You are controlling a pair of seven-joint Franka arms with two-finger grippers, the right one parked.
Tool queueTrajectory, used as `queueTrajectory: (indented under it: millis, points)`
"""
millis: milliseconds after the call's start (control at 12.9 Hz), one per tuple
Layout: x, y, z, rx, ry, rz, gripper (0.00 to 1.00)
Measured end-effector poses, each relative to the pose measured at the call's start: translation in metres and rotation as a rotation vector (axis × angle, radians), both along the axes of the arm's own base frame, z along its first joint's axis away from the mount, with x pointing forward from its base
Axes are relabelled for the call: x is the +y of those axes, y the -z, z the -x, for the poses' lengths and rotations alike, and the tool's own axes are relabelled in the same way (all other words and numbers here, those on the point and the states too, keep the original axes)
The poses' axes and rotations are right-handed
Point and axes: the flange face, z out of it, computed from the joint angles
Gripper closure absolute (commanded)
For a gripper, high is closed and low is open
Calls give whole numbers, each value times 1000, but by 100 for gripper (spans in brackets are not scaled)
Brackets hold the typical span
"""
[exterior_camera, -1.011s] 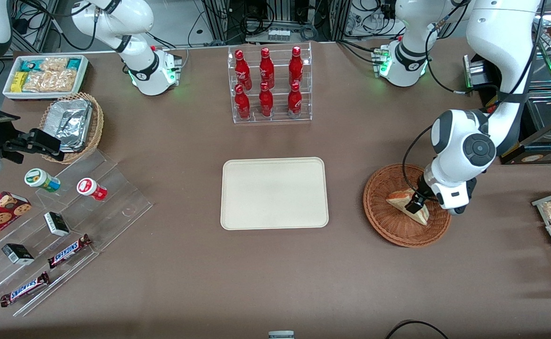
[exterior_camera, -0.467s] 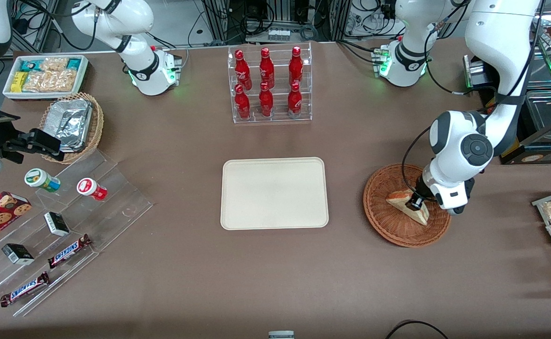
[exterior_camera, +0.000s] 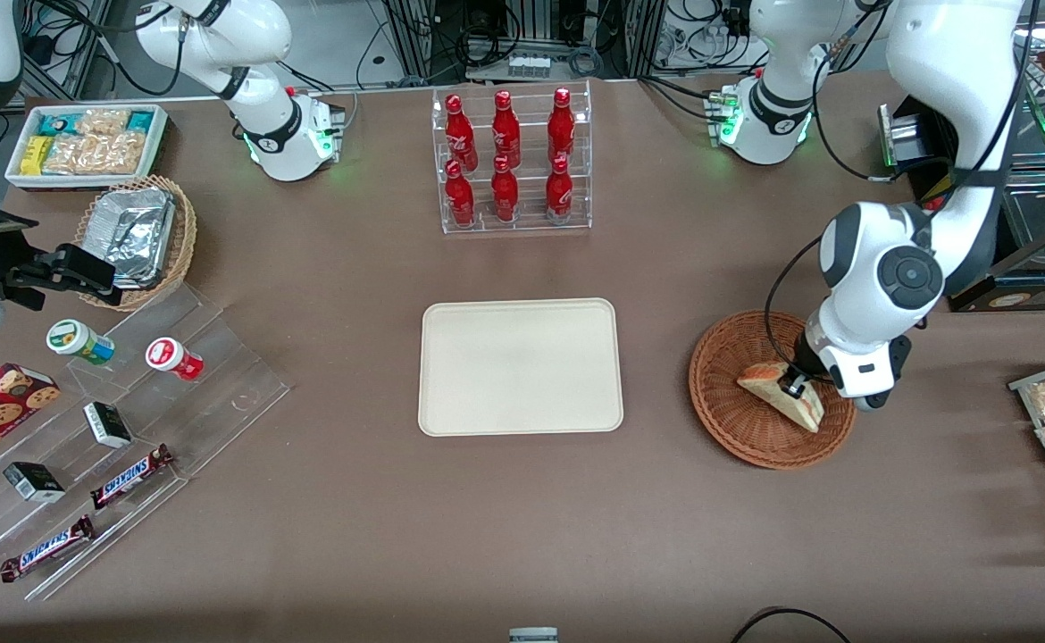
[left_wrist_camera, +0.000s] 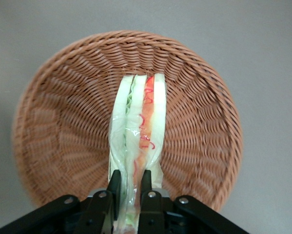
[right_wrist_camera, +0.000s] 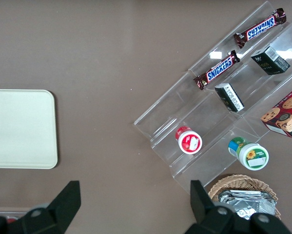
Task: Place sandwich from basket to tray
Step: 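Lift the sandwich and carry it over the cream tray, then lower the sandwich onto the tray and open the left gripper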
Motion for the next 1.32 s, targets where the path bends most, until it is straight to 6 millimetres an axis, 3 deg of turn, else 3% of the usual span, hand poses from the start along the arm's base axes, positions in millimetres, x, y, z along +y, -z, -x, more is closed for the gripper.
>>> queueTrajectory:
  millis: [78, 233, 311, 389, 622, 933, 1089, 1322]
  points:
    - [-19, -36, -2, 16, 29, -9, 100]
    - [-76, -106, -6, 15, 111, -12, 100]
    - [-109, -122, -5, 13, 161, -10, 100]
    - [-145, -122, -1, 17, 216, -7, 100]
    - [-246, -66, 16, 45, 387, -34, 100]
    - [-344, -16, 29, -48, 572, -4, 100]
    - [-378, 6, 39, -80, 650, -25, 100]
    - [-401, 35, 45, -100, 764, -15, 100]
